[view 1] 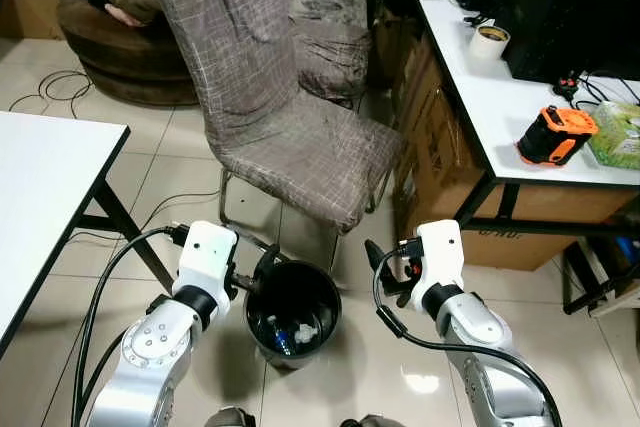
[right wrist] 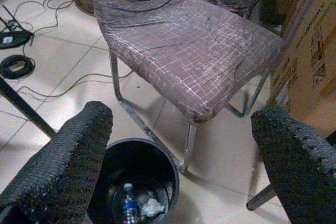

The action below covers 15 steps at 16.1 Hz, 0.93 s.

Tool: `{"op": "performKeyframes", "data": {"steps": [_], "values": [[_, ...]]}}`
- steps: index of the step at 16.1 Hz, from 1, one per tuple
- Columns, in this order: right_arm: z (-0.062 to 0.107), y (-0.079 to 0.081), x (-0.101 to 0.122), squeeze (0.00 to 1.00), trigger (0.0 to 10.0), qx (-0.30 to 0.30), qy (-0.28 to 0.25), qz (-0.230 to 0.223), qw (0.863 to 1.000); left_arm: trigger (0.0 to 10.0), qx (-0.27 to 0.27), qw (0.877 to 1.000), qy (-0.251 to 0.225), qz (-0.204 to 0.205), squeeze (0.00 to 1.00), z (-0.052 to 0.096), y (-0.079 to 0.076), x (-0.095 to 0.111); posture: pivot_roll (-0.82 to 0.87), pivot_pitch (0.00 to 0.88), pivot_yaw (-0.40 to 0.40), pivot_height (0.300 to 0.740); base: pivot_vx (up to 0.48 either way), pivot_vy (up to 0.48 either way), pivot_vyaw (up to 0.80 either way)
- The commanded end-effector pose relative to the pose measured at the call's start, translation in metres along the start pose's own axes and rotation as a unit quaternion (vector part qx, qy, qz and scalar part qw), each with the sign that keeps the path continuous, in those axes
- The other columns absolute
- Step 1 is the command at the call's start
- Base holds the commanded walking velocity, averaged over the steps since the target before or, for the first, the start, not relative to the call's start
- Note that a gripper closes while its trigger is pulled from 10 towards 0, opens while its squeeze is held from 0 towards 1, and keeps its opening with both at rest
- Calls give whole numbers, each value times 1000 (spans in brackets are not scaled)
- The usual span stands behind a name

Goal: Picking trash to rubbish bin

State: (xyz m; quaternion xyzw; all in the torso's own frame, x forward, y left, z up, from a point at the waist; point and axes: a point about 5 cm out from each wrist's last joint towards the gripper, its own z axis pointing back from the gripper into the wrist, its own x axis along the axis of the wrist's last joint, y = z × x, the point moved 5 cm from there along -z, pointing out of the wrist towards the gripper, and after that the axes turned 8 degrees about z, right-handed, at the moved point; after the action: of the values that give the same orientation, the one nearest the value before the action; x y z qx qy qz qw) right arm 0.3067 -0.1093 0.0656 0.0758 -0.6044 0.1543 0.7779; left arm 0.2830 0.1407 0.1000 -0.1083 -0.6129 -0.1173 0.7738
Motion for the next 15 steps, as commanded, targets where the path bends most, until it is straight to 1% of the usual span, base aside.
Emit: {"op": "performKeyframes", "data": {"steps": [1,8,9,15], "values": [[3,-2,-1,0,10000,-4,5,0,1000,10000,-4,1000,5,4,0,0,-2,-2,-21,77,-61,740,-296,0,0],[2,-1,-3,0,10000,-7,9,-2,1000,10000,-5,1000,4,-6,0,-2,0,1,-9,71,-49,740,-289,0,0],[2,-2,-3,0,10000,-8,8,-3,1000,10000,-9,1000,4,-11,0,-1,-1,2,-7,70,-49,740,-285,0,0],[2,-1,-5,0,10000,-9,9,-3,1000,10000,-12,1000,1,-13,0,-4,-2,3,-7,62,-47,740,-287,0,0]]}}
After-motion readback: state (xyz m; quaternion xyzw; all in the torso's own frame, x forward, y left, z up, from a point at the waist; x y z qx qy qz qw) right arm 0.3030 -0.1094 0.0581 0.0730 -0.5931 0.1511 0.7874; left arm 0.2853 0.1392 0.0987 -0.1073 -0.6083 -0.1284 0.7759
